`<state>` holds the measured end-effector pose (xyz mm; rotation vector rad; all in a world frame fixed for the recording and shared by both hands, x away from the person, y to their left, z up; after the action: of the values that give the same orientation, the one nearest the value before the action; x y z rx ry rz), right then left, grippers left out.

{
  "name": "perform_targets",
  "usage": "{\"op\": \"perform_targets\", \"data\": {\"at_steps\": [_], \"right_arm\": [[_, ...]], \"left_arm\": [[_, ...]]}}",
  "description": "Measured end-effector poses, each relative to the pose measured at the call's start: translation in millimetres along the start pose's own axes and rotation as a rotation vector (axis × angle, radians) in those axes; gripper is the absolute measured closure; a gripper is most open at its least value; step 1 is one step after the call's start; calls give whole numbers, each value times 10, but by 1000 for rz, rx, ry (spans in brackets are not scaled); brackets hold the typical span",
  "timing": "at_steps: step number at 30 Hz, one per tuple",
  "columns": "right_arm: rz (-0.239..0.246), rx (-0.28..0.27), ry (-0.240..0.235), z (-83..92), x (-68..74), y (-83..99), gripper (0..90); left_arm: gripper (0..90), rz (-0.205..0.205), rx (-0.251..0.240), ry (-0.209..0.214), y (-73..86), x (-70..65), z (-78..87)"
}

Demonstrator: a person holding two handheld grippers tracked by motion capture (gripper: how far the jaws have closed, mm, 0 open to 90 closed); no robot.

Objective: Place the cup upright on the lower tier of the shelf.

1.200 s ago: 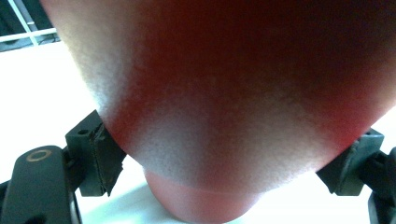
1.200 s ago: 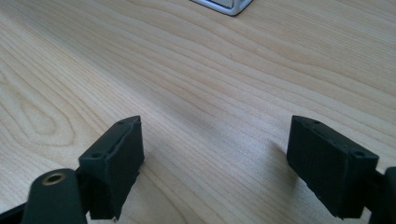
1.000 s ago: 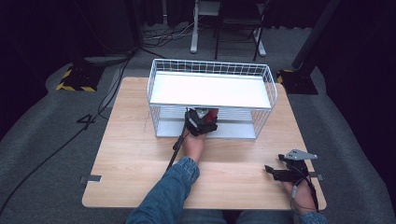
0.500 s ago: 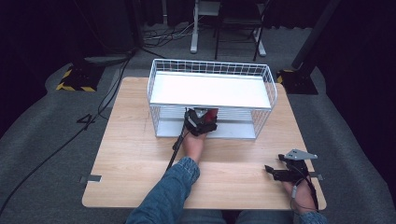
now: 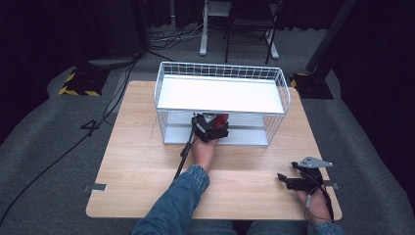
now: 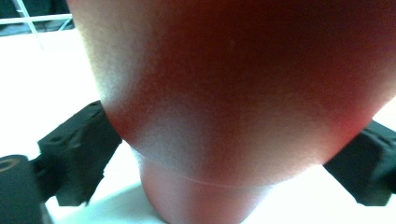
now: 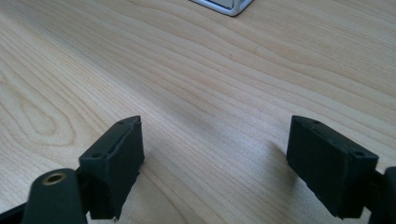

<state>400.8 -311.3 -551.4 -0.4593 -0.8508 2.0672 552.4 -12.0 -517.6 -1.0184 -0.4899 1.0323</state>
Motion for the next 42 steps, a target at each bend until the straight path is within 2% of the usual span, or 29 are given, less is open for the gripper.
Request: {"op": "perform_targets", "data": {"at_steps": [1, 2, 3, 8, 12, 15, 16, 20, 22, 23, 27, 32, 33, 34, 35, 36, 37, 38, 39, 42], "right_arm": [[0, 0, 0, 0, 0, 0, 193], [-1, 1, -1, 0, 0, 0, 194], [-1, 0, -1, 0, 0, 0, 194], [0, 0, -3, 0, 5, 0, 194], [4, 1, -9, 0, 9, 0, 194], [2, 1, -9, -1, 8, 0, 194], [-2, 4, -16, -3, 5, 0, 194], [8, 5, -27, -14, -1, -9, 189], [9, 5, -29, -17, 0, -11, 188], [9, 5, -29, -17, 0, -11, 188], [19, 3, -29, -13, 12, -11, 189], [16, 6, -30, -15, 7, -10, 186], [16, 6, -30, -15, 7, -10, 186], [15, 6, -30, -16, 6, -10, 185], [15, 6, -30, -16, 6, -10, 185], [15, 6, -31, -16, 7, -10, 184], [15, 6, -31, -16, 7, -10, 184], [15, 7, -30, -16, 6, -10, 185], [15, 7, -30, -16, 6, -10, 185], [13, 6, -31, -17, 7, -11, 184]], "left_arm": [[1, 0, 0, 0, 0, 0, 0], [1, -27, 15, 15, 21, -1, 28], [0, -15, 11, 23, 28, -18, 36], [0, -16, -9, 41, 46, -27, 102], [0, -38, -4, 38, 81, -5, 231], [0, -26, -5, 39, 109, -5, 280], [0, -4, -6, 44, 137, -23, 321], [0, -17, -6, 50, 165, -50, 400], [0, -26, -9, 49, 177, -59, 504], [0, -26, -9, 49, 177, -59, 504], [0, -20, -4, 73, 191, -72, 643], [1, -61, -9, 90, 208, -112, 900], [1, -61, -9, 90, 208, -112, 900], [1, -74, -8, 98, 213, -119, 996], [1, -74, -8, 98, 213, -119, 996], [1, -74, 8, 108, 224, -124, 1082], [1, -74, 8, 108, 224, -124, 1082], [1, -94, 5, 102, 225, -104, 1175], [1, -94, 5, 102, 225, -104, 1175], [1, -97, -3, 102, 231, -69, 1321]]}}
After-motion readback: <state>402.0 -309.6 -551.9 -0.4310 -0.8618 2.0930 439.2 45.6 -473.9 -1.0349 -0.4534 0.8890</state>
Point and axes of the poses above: each handheld gripper's, and its own axes: z roughly backward along the jaws, y roughly out of its underside, x roughly to its left, the point moved 7 cm from there along -z, roughly forward along the jaws, and after that the axes turned 3 degrees about x, right-handed, at the moved point
